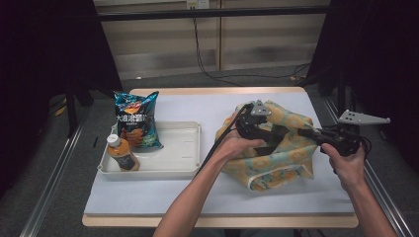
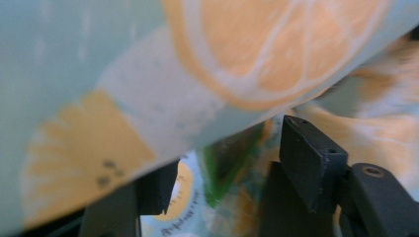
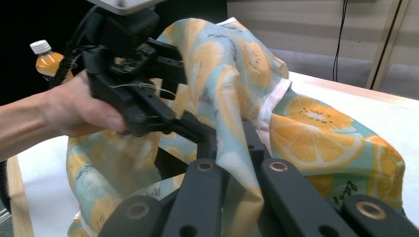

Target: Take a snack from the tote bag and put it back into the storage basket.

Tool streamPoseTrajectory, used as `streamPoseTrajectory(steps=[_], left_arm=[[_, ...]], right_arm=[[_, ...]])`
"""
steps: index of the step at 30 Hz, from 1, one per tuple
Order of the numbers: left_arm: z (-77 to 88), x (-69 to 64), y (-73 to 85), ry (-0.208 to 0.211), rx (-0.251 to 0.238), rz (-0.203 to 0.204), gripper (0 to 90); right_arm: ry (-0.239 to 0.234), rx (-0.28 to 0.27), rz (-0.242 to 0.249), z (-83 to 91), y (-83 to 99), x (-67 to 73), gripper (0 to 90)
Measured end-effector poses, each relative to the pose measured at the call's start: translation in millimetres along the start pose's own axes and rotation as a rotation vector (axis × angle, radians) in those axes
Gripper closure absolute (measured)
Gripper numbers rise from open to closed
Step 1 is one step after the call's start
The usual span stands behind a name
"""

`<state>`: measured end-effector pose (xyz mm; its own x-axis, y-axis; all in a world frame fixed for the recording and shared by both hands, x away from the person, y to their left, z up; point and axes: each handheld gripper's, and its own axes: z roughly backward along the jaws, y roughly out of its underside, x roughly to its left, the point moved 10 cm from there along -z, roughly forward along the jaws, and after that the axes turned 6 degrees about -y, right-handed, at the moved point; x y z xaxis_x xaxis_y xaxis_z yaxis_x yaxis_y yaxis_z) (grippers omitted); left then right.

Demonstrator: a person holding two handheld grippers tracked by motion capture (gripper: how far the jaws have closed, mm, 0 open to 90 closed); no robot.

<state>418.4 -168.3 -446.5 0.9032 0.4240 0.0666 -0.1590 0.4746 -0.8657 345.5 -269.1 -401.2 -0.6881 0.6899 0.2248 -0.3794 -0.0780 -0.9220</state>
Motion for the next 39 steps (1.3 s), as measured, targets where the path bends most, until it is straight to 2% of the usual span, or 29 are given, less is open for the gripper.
streamPoseTrajectory(steps=[2, 3, 5, 8, 9, 12, 18, 20, 21, 22, 23, 24, 27, 29, 31, 32, 33, 36, 39], left_arm=[[-3.4, 2.7, -3.4, 0.004, -0.025, 0.015, 37.9], [-5.3, 5.1, -4.2, -0.006, -0.027, 0.019, 36.7], [-10.5, 5.6, -5.6, 0.009, -0.033, 0.027, 34.8], [-14.9, -1.0, -10.6, 0.038, -0.065, 0.013, 35.1], [-16.9, -3.1, -10.9, 0.040, -0.066, -0.010, 36.0], [-23.6, -7.4, -6.8, 0.050, -0.044, -0.046, 41.3], [-31.1, -12.1, -0.5, 0.064, -0.018, -0.079, 51.2], [-33.3, -14.0, 2.1, 0.054, 0.011, -0.115, 53.9], [-34.0, -14.6, 1.6, 0.066, 0.005, -0.092, 57.9], [-34.7, -14.8, 2.4, 0.063, 0.009, -0.088, 64.0], [-34.9, -14.2, 3.7, 0.054, 0.017, -0.094, 65.8], [-33.8, -15.2, 4.9, 0.069, 0.024, -0.097, 69.2], [-27.5, -11.8, 5.4, 0.059, 0.038, -0.092, 73.5], [-22.9, -11.8, 5.0, 0.066, 0.031, -0.073, 73.9], [-18.8, -12.3, 5.4, 0.071, 0.026, -0.080, 74.2], [-17.5, -13.4, 5.5, 0.072, 0.024, -0.068, 74.2], [-15.5, -13.5, 5.9, 0.077, 0.024, -0.078, 74.2], [-8.8, -14.4, 5.2, 0.083, 0.011, -0.070, 74.2], [0.4, -13.7, 5.3, 0.082, 0.009, -0.079, 74.2]], right_arm=[[-0.003, -0.007, 0.009, 1.6, -2.1, 1.6, 90.0], [-0.005, -0.005, 0.009, 2.0, -2.6, 2.7, 90.0], [-0.011, -0.004, 0.008, 2.0, -3.1, 4.2, 90.0], [-0.017, 0.003, 0.008, 1.0, -1.3, 5.0, 90.0], [-0.016, 0.002, 0.008, 1.2, -1.0, 4.8, 90.0], [-0.015, -0.007, 0.006, 3.9, -1.6, 2.8, 90.0], [-0.013, -0.004, 0.002, 5.2, -0.2, 1.0, 90.0], [-0.015, -0.001, -0.002, 3.6, 1.1, 0.5, 90.0], [-0.015, 0.002, -0.004, 3.1, 1.9, 0.5, 90.0], [-0.015, 0.004, -0.009, 2.8, 2.4, 0.5, 90.0], [-0.014, 0.004, -0.005, 2.5, 2.8, 0.1, 90.0], [-0.012, 0.005, -0.003, 2.3, 3.0, -0.1, 90.0], [-0.010, 0.005, -0.004, 3.3, 4.1, -1.7, 90.0], [-0.008, 0.005, -0.013, 3.5, 5.2, -3.8, 90.0], [-0.002, 0.006, -0.016, 3.1, 6.6, -5.4, 90.0], [-0.001, 0.007, -0.014, 3.2, 7.1, -6.1, 89.8], [0.001, 0.005, -0.016, 3.4, 7.0, -6.4, 89.6], [0.008, 0.001, -0.015, 4.7, 6.7, -8.1, 88.3], [0.028, -0.016, -0.017, 7.6, 5.7, -13.1, 88.1]])
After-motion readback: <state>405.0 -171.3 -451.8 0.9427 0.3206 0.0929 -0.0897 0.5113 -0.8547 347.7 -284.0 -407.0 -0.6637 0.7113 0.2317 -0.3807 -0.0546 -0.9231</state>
